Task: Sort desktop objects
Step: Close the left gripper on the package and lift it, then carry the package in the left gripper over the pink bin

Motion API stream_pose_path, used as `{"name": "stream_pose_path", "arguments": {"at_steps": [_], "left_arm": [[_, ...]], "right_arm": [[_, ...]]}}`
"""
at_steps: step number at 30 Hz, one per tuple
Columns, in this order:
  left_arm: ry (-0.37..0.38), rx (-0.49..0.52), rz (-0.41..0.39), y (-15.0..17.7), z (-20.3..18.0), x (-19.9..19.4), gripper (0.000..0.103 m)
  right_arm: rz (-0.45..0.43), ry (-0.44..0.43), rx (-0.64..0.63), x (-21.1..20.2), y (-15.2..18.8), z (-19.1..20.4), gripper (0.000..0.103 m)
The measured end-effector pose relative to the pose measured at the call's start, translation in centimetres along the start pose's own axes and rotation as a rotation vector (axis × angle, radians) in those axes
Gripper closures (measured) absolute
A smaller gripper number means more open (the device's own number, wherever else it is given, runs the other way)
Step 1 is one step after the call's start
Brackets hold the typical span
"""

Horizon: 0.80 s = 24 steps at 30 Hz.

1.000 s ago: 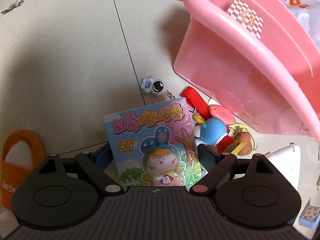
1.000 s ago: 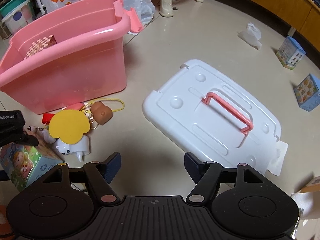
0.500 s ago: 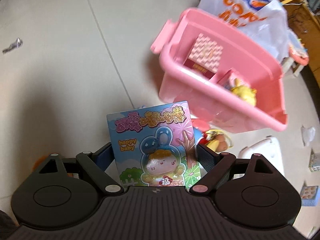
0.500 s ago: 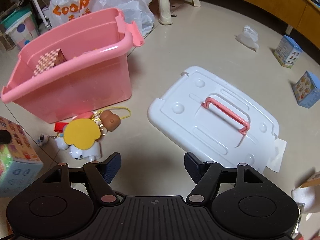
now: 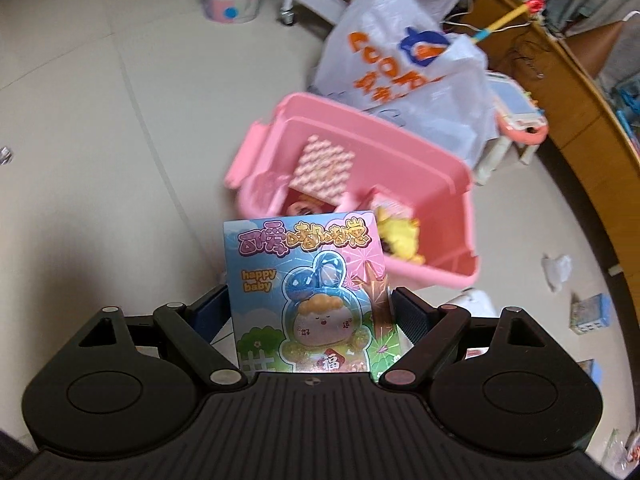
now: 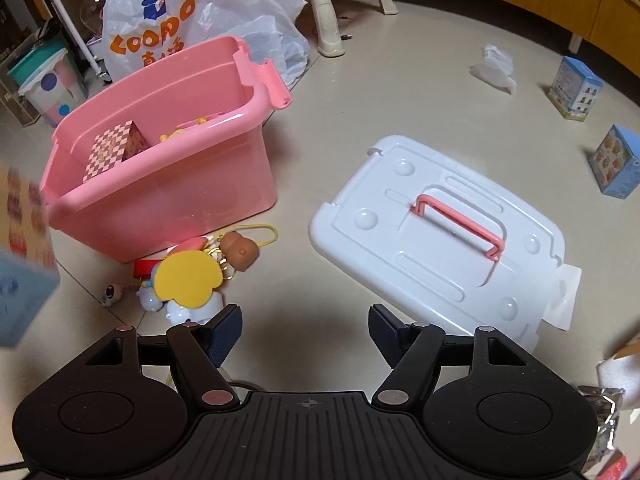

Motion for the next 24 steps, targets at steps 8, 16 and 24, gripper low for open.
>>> {"name": "stream_pose_path", "arguments": {"at_steps": [8, 16, 24], "left_arm": [[0.008, -0.016, -0.036, -5.2, -3.3, 2.8, 0.016], [0.004, 0.015, -0.094, -9.6, -6.5, 7.3, 0.016], [0.016, 0.057, -0.151, -10.2, -8.1, 11.9, 0.016]], "right_arm": [[0.014, -0.007, 0.057, 1.2, -0.2, -0.5, 0.037], [0.026, -0.017, 0.122, 2.4, -0.7, -0.9, 0.037], [0.033, -0.027, 0.152, 3.5, -1.2, -0.7, 0.037]]}}
Point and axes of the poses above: each gripper's, at about its wrist camera, not at the fingertips, and x roughly the way its jaws point, z to its left, y to its underside, the point moved 4 cm from there along x, roughly the way its jaws point, and after that the axes turned 3 degrees about -y, right-handed, at the moved point
